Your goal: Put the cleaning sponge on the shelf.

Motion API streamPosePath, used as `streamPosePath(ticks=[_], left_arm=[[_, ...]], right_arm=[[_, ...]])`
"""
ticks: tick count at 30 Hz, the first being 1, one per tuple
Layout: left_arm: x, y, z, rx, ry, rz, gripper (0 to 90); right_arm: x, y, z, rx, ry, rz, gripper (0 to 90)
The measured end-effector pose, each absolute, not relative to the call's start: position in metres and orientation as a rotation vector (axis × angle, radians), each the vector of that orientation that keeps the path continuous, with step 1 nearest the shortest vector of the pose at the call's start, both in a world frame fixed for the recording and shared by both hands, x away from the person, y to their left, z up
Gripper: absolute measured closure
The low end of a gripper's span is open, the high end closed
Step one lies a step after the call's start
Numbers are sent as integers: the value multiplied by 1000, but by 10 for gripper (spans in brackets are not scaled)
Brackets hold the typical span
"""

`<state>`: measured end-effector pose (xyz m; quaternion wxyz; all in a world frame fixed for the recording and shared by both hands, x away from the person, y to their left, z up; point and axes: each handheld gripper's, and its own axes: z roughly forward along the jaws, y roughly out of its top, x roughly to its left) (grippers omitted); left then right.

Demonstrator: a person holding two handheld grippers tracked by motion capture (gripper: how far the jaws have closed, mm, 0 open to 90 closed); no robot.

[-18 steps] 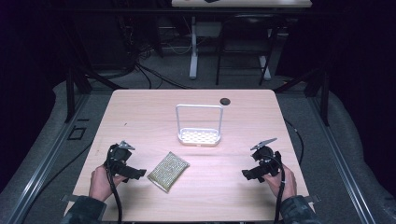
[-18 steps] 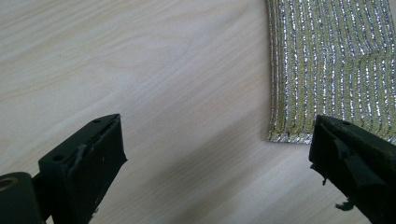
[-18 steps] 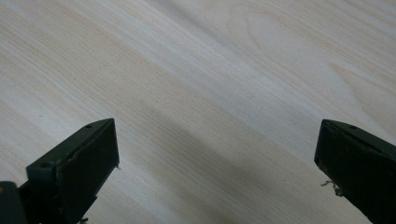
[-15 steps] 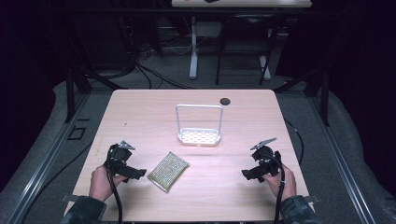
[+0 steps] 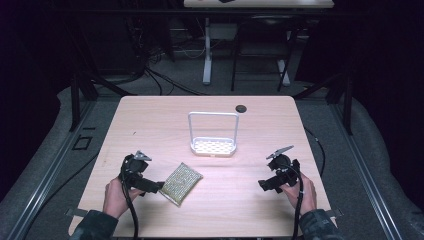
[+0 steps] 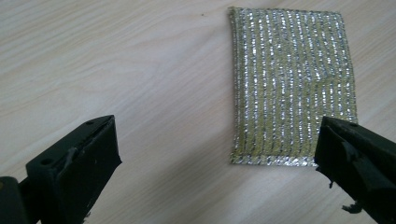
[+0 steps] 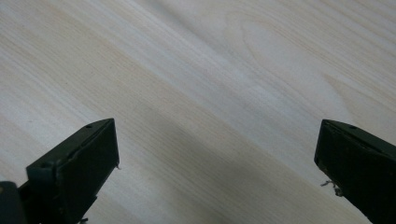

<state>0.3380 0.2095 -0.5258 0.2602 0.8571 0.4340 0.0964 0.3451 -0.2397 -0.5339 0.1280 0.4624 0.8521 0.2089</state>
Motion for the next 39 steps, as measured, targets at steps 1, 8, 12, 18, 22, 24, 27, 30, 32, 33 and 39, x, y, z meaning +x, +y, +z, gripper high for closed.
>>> streamPosePath(ticks=[1, 8, 12, 18, 22, 24, 27, 30, 32, 33, 39], left_arm=[[338, 207, -526, 2323, 1170, 250, 1], [339, 188, -534, 2348, 1145, 227, 2], [340, 175, -541, 2362, 1136, 208, 3], [339, 157, -549, 2422, 1100, 183, 2], [338, 144, -550, 2439, 1074, 211, 2], [337, 140, -551, 2444, 1054, 210, 2], [336, 135, -552, 2460, 1035, 208, 2], [339, 129, -555, 2468, 1049, 232, 6], [339, 128, -556, 2472, 1049, 228, 6], [339, 124, -559, 2484, 1048, 220, 7], [336, 118, -565, 2528, 1030, 207, 41]], right_arm=[[346, -240, -534, 1354, 2479, 613, 0], [346, -240, -534, 1351, 2481, 615, 0], [346, -241, -535, 1364, 2484, 624, 0], [346, -242, -535, 1370, 2485, 632, 0], [346, -243, -534, 1366, 2475, 636, 0], [346, -243, -534, 1363, 2475, 634, 0], [345, -243, -532, 1361, 2473, 630, 0], [344, -243, -530, 1363, 2462, 641, 0], [344, -244, -530, 1362, 2461, 639, 0], [344, -243, -530, 1363, 2465, 641, 0], [344, -241, -531, 1347, 2468, 636, 0]])
